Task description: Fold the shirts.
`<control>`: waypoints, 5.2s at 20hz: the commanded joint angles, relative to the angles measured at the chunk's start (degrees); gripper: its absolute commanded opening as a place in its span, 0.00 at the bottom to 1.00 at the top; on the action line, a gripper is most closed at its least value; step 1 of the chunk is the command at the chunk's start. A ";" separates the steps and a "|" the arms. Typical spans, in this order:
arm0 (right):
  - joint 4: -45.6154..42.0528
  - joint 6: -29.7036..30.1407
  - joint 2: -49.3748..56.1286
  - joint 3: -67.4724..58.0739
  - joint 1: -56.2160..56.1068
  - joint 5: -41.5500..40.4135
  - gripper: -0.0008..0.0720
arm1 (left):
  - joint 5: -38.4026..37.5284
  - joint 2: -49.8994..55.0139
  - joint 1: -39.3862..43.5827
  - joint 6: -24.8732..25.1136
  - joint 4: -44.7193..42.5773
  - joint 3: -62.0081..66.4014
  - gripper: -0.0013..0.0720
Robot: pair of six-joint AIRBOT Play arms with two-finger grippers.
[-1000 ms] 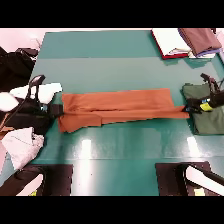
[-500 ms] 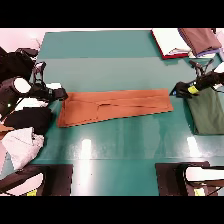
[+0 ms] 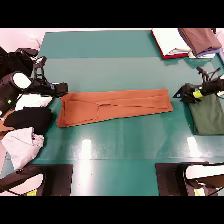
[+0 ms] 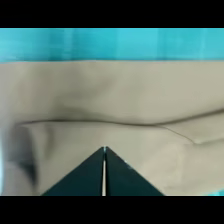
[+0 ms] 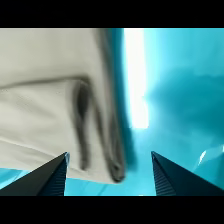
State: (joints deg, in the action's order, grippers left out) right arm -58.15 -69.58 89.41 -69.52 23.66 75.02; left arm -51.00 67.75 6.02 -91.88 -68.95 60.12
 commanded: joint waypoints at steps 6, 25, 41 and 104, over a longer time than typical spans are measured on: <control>13.84 7.37 8.46 2.19 -5.38 -2.49 0.66 | 5.66 7.58 13.60 -1.09 7.93 0.20 0.05; 15.13 -3.45 -9.33 -28.37 -26.56 6.86 0.04 | 10.03 35.54 25.53 -0.68 10.99 23.39 0.05; 23.52 0.70 4.79 -30.29 -61.46 -24.22 0.08 | -0.11 4.68 -2.38 -0.63 -4.02 32.85 0.05; 0.98 -9.57 -17.75 -16.81 17.51 -15.26 0.04 | -2.84 -2.86 19.93 0.42 -3.04 25.29 0.05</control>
State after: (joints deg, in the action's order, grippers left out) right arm -56.95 -77.80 73.80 -85.49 40.47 58.35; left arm -52.71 64.93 25.98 -91.44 -71.94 85.41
